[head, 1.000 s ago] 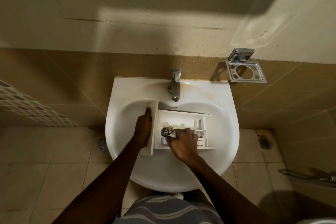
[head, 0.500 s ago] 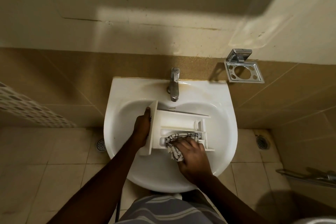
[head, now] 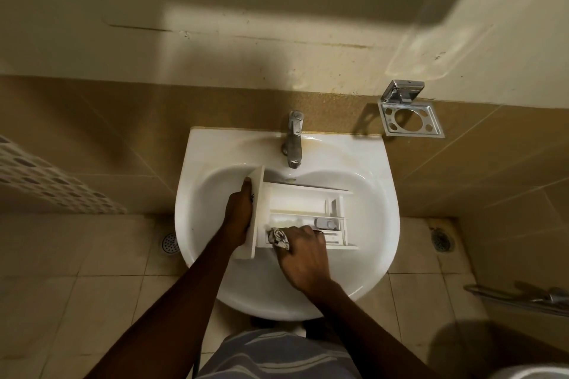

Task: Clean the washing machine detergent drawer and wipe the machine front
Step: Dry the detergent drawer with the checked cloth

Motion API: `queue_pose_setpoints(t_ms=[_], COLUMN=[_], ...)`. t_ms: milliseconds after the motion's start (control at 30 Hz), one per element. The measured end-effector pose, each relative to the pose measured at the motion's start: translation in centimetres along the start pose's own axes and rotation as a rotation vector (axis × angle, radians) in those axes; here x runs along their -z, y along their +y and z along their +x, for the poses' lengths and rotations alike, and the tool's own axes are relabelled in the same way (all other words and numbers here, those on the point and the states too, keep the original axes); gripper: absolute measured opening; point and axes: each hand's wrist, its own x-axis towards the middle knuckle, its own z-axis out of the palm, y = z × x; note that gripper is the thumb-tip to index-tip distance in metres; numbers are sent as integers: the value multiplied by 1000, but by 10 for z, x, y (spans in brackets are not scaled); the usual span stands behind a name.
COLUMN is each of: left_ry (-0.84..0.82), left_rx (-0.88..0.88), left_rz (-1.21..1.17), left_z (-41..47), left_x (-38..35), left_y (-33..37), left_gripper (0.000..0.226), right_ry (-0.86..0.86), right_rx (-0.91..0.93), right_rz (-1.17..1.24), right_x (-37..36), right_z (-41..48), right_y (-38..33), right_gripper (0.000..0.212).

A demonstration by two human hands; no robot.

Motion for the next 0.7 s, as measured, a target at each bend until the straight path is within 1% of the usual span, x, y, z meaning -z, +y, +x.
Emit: queue_pose_setpoints(t_ms=[67, 133, 167, 233, 300, 333, 367, 400, 467, 500, 567, 600, 633, 667, 700], left_ry=[-6, -23, -26, -17, 3, 12, 21, 27, 34, 29, 11, 5, -1, -5, -6], left_rx=[-2, -7, -7, -5, -1, 3, 4, 5, 2, 4, 4, 5, 8, 14, 19], left_rz=[8, 12, 9, 7, 16, 20, 22, 25, 31, 31, 21, 19, 14, 3, -4], left_z=[0, 0, -1, -2, -3, -3, -4, -4, -4, -4, -6, -8, -9, -10, -11], left_x=[0, 1, 1, 0, 0, -1, -1, 0, 1, 1, 1, 1, 1, 2, 2], left_y=[0, 1, 1, 0, 1, 1, 1, 2, 2, 2, 2, 3, 3, 2, 1], left_gripper=[58, 60, 61, 62, 60, 59, 59, 59, 63, 64, 64, 64, 63, 63, 63], right_ry=[-21, -52, -41, -17, -19, -9, -1, 8, -19, -59, -91, -54, 24, 127, 236], right_rx=[57, 82, 83, 34, -70, -120, -167, -225, -448, -574, -707, -740, -742, -709, -631], right_rz=[37, -24, -71, -108, -41, 35, 148, 325, 735, 928, 1330, 1475, 1559, 1575, 1537], right_x=[5, 13, 17, 17, 11, 4, 1, 3, 16, 24, 43, 51, 59, 61, 62], right_z=[-5, -8, -9, -12, -15, -15, -15, -13, -5, -2, 3, 4, 7, 14, 20], right_y=[9, 31, 41, 44, 26, 16, 6, -4, -16, -16, -11, -9, -9, -10, -13], right_gripper=[32, 35, 35, 38, 46, 45, 39, 29, 16, 14, 23, 27, 29, 29, 28])
